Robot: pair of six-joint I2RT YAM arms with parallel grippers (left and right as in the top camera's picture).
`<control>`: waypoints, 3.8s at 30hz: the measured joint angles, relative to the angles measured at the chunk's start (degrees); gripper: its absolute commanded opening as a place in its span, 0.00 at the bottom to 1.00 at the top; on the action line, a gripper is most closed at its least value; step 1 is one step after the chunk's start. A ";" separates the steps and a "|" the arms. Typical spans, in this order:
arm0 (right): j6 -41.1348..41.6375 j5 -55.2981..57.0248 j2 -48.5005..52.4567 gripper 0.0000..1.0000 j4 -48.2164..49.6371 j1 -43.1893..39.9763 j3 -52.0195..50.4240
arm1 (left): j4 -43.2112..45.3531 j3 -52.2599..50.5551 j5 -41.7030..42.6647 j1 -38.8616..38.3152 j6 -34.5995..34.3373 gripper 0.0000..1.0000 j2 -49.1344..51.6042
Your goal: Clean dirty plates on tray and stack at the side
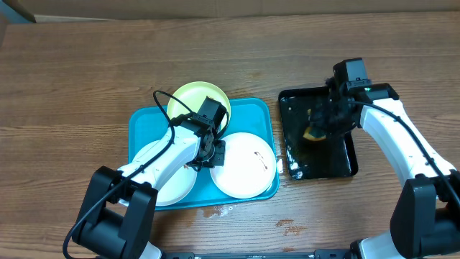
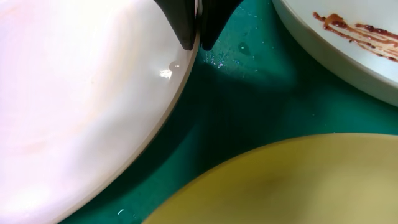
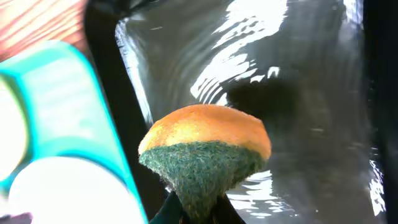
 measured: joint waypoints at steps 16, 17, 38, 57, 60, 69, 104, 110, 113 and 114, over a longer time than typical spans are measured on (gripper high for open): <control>-12.90 0.04 0.00 0.04 -0.52 23.80 0.00 | 0.46 0.07 -1.16 -0.04 0.74 0.04 0.04; -13.03 0.81 0.00 0.04 -0.50 24.92 0.00 | 0.48 0.07 -1.70 -0.04 0.98 0.04 0.04; -13.99 7.13 1.92 0.73 8.87 31.76 -6.43 | 0.55 0.15 -4.76 -0.04 2.23 0.06 0.04; -13.51 7.26 1.92 0.58 8.94 31.76 -10.38 | 0.15 0.15 -5.01 -0.04 2.23 0.05 0.04; -13.33 7.28 1.92 0.54 8.98 31.76 -10.54 | 0.15 0.15 -5.01 -0.04 2.23 0.05 0.04; -13.00 7.28 1.92 0.24 8.92 31.74 -10.62 | 1.07 -0.15 -5.01 -0.04 2.25 0.04 0.04; -10.75 11.41 3.30 0.04 22.88 31.80 -15.37 | 2.97 -2.16 -4.83 -0.04 2.62 0.04 0.04; -10.73 12.07 3.74 0.04 25.40 31.80 -15.41 | 2.97 -2.16 -4.83 -0.04 2.62 0.04 0.04; -10.73 12.22 3.85 0.04 25.73 31.80 -15.41 | 2.95 -2.16 -4.85 -0.04 2.62 0.04 0.04; -10.75 12.26 3.85 0.04 25.88 31.80 -15.41 | 2.95 -2.16 -4.90 -0.04 2.62 0.04 0.04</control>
